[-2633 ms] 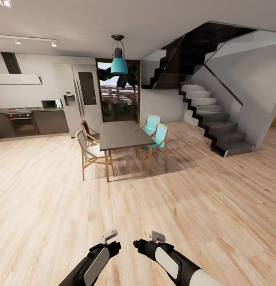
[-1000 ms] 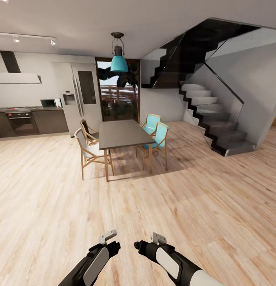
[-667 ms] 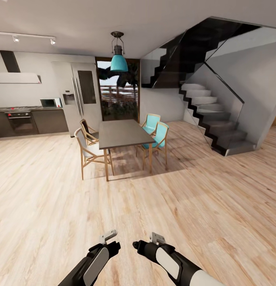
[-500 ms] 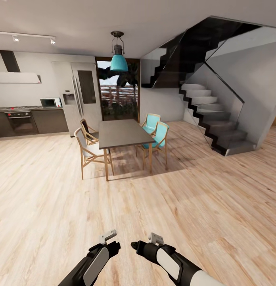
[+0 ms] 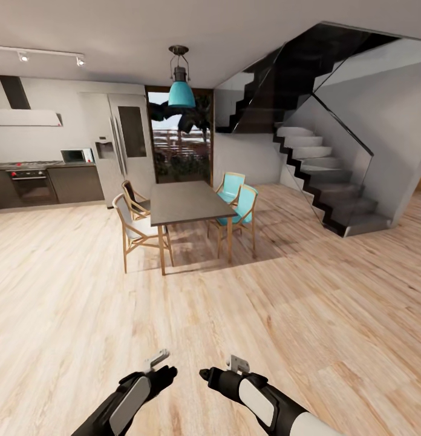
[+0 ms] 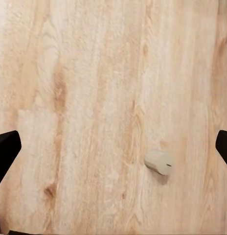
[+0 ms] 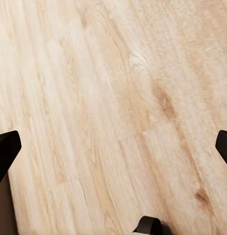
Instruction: Place each of the two pumpkins and all three candles from the living room inside a cabinet in the living room (use any cabinet), then make sure every cabinet is closed, and position the cauldron so it is next to a table in the living room.
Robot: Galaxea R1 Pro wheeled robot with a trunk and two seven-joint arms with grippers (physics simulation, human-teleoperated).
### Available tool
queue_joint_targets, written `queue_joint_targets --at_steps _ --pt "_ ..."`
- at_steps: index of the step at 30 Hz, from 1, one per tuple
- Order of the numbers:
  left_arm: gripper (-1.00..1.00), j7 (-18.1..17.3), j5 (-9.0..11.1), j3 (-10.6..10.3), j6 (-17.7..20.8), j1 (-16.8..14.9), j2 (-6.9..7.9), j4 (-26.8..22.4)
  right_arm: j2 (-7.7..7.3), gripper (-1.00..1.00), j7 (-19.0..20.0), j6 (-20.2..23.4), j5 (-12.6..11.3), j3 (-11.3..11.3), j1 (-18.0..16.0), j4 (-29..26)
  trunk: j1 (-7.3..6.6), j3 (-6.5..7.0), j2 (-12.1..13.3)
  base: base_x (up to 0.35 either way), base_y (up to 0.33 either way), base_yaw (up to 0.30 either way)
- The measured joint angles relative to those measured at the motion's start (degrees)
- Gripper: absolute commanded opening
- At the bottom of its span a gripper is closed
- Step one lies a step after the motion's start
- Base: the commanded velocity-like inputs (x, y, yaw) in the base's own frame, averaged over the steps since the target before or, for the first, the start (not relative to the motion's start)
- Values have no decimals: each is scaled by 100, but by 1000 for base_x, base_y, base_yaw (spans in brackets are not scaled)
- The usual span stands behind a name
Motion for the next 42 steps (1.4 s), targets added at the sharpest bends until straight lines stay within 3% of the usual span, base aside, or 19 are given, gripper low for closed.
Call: queue_joint_targets --at_steps 6,29,36,42 --pt "100 -274 164 -4 -1 2 125 53 0 100 -1 0 2 0 3 7 132 -108 -241 0 0 0" --pt "100 -284 176 -5 -2 2 138 66 3 100 -28 4 9 0 2 25 637 -522 -1164 0 0 0" --pt "100 -277 176 -5 -2 2 138 66 48 100 -269 3 31 -2 -1 745 791 -647 -1445 0 0 0" --pt "100 -277 176 -5 -2 2 138 66 52 100 -309 2 24 -8 1 868 923 -755 -1686 0 0 0"
